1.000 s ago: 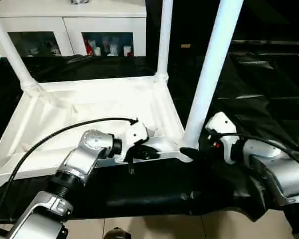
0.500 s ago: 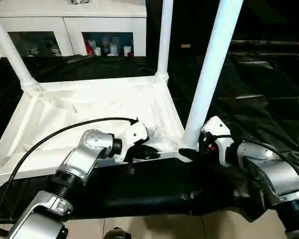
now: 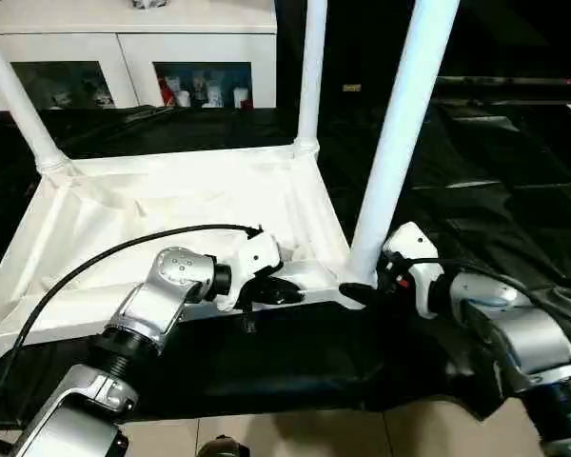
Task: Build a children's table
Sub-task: Rotate leg to tighten
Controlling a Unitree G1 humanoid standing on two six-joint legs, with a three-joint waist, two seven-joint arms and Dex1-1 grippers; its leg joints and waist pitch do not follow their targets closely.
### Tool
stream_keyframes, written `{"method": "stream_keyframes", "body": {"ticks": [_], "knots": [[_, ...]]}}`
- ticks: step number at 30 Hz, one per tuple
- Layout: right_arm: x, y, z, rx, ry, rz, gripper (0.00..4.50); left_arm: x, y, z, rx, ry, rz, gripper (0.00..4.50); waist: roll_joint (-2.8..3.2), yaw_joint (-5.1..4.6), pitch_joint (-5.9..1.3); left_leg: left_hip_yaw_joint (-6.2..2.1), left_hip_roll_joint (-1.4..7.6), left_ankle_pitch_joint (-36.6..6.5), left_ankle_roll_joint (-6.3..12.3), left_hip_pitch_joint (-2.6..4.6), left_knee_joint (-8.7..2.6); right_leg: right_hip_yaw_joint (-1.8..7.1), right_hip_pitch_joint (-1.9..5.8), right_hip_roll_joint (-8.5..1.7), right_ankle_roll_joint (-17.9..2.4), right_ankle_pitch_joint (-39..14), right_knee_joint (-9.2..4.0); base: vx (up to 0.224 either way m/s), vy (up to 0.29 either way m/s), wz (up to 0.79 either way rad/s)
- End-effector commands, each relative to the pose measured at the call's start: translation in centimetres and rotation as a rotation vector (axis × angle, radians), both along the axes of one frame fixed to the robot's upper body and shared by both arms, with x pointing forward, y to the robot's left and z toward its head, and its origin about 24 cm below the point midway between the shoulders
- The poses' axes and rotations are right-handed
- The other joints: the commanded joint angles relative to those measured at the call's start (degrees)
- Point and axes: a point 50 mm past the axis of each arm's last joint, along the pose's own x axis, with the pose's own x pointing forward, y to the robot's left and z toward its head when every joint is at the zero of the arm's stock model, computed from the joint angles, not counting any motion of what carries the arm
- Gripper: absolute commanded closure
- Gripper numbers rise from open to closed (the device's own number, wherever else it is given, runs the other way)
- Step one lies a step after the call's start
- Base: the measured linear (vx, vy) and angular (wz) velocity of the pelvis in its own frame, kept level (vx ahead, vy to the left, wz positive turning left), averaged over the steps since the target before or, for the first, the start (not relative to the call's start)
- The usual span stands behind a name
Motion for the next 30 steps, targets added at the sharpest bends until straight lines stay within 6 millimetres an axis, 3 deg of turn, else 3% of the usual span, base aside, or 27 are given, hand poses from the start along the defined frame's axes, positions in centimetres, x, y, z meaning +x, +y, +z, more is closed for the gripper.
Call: {"method": "stream_keyframes", "body": {"ticks": [1, 4, 9, 15, 16, 18, 23, 28, 30], "knots": [[1.6, -0.5, 0.1, 0.034, -0.048, -0.266, 1.74, 1.2, -1.5, 0.9, -0.026, -0.055, 0.088, 4.50, -0.37, -0.48, -4.23, -1.89, 3.52, -10.0, 0.20, 1.57, -3.73, 2.92, 2.24, -5.31, -12.4, -9.4, -4.26, 0.000, 0.000, 0.00], [1.9, -0.1, -1.7, 0.021, -0.030, -0.462, 1.74, 2.2, -2.7, 0.3, -0.004, -0.035, 0.244, 4.50, -0.38, -1.34, -4.33, -2.07, 3.47, -10.7, -1.28, 1.71, -3.90, 2.90, 2.37, -5.32, -11.6, -9.7, -4.24, 0.000, 0.000, 0.00], [2.3, 2.0, -2.8, 0.034, -0.028, -0.619, 1.74, 2.9, -5.6, 0.3, -0.022, -0.043, 0.360, 4.50, -0.33, -1.46, -4.35, -1.90, 3.28, -9.7, -0.18, 1.57, -3.79, 2.94, 2.38, -5.41, -11.5, -7.9, -4.40, 0.000, 0.000, 0.00], [2.8, 5.2, -1.7, 0.121, -0.058, -0.512, 1.74, 2.8, -7.3, 0.6, 0.008, -0.087, 0.320, 4.50, 0.07, -1.51, -4.13, -2.02, 3.28, -11.3, 0.72, 1.58, -3.99, 2.91, 2.55, -5.36, -10.7, -8.2, -4.75, 0.000, 0.000, 0.00], [2.8, 5.4, -1.4, 0.122, -0.079, -0.485, 1.39, 2.8, -7.2, 0.5, 0.025, -0.087, 0.313, 4.50, 0.22, -1.58, -4.08, -2.08, 3.37, -11.8, 0.62, 1.62, -4.10, 2.86, 2.51, -5.31, -10.6, -8.4, -4.76, 0.000, 0.000, 0.00], [2.7, 5.3, -0.9, 0.112, -0.115, -0.455, 1.05, 2.8, -6.8, 0.4, 0.036, -0.090, 0.305, 4.50, 0.21, -1.61, -4.06, -2.09, 3.38, -12.2, 0.44, 1.66, -4.14, 2.86, 2.51, -5.32, -10.7, -8.1, -4.72, 0.000, 0.000, 0.00], [2.1, 3.4, 0.3, 0.058, -0.148, -0.326, 0.69, 2.7, -5.5, 0.6, 0.043, -0.114, 0.237, 4.50, -0.21, -2.03, -3.81, -2.36, 3.29, -11.9, 1.51, 1.29, -4.29, 2.72, 3.08, -5.24, -10.0, -8.2, -4.78, 0.000, 0.000, 0.00], [1.4, 0.4, 1.6, -0.021, -0.149, -0.225, 0.23, 1.9, -3.9, 0.8, 0.046, -0.108, 0.096, 4.50, -0.22, -2.21, -3.85, -2.04, 3.45, -9.5, 3.64, 1.31, -3.89, 2.88, 2.78, -5.37, -11.7, -6.1, -4.54, 0.000, 0.000, 0.00], [1.1, -0.1, 1.8, -0.031, -0.146, -0.194, 0.15, 1.5, -3.5, 0.8, 0.036, -0.086, 0.064, 4.50, -0.12, -2.22, -3.81, -2.00, 3.55, -9.4, 3.54, 1.28, -3.91, 2.90, 2.66, -5.35, -12.1, -5.9, -4.48, 0.000, 0.000, 0.00]]}}
